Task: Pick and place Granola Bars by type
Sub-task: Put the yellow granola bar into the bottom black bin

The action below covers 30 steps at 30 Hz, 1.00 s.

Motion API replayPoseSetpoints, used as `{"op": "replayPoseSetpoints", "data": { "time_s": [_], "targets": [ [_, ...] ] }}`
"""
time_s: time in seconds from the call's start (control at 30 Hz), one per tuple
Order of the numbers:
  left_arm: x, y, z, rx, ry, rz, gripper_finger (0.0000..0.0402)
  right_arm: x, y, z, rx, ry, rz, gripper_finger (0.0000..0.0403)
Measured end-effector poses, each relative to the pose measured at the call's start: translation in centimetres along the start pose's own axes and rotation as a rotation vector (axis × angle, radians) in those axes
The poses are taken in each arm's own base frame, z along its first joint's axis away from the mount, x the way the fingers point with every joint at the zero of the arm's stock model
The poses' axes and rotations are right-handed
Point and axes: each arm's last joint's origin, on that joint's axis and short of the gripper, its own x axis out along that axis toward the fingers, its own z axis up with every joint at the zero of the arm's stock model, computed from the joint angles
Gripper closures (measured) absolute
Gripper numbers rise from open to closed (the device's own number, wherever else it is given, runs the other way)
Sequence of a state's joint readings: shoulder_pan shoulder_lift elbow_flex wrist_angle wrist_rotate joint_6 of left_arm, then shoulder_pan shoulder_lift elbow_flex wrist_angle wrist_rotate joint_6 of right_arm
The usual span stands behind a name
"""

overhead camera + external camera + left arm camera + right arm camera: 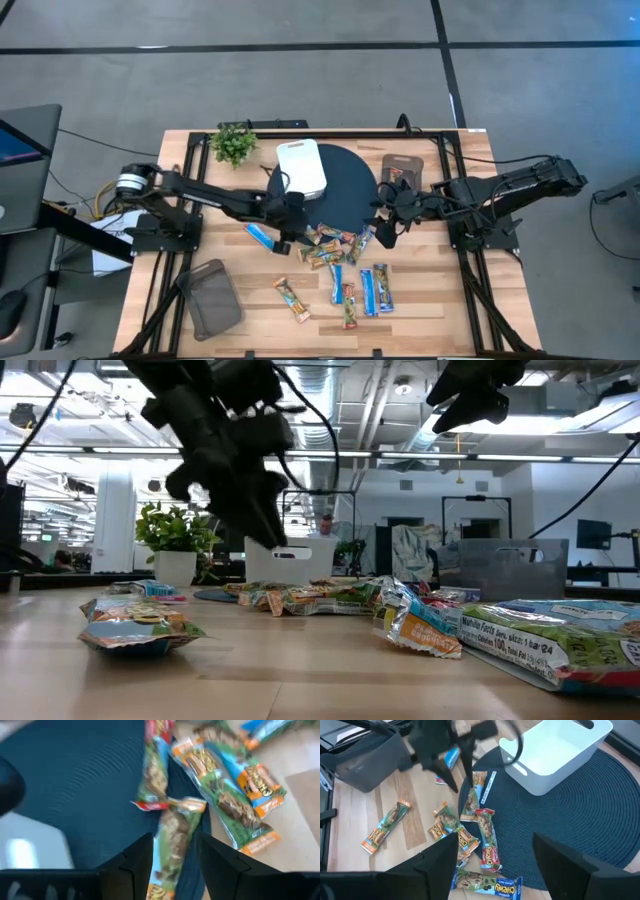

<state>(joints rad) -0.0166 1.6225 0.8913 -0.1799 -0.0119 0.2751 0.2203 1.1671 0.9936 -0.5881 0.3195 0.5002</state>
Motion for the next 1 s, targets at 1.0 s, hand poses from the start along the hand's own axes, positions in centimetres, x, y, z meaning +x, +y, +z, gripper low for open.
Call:
{"op": "replayPoseSetpoints", "data": {
  "time_s": [1.0],
  "targets": [
    [2.6,0.3,-0.2,-0.010,0.212,0.027,0.0255,-0.1,0.3,-0.3,0.009,0.013,0.006,0.0155]
  ]
}}
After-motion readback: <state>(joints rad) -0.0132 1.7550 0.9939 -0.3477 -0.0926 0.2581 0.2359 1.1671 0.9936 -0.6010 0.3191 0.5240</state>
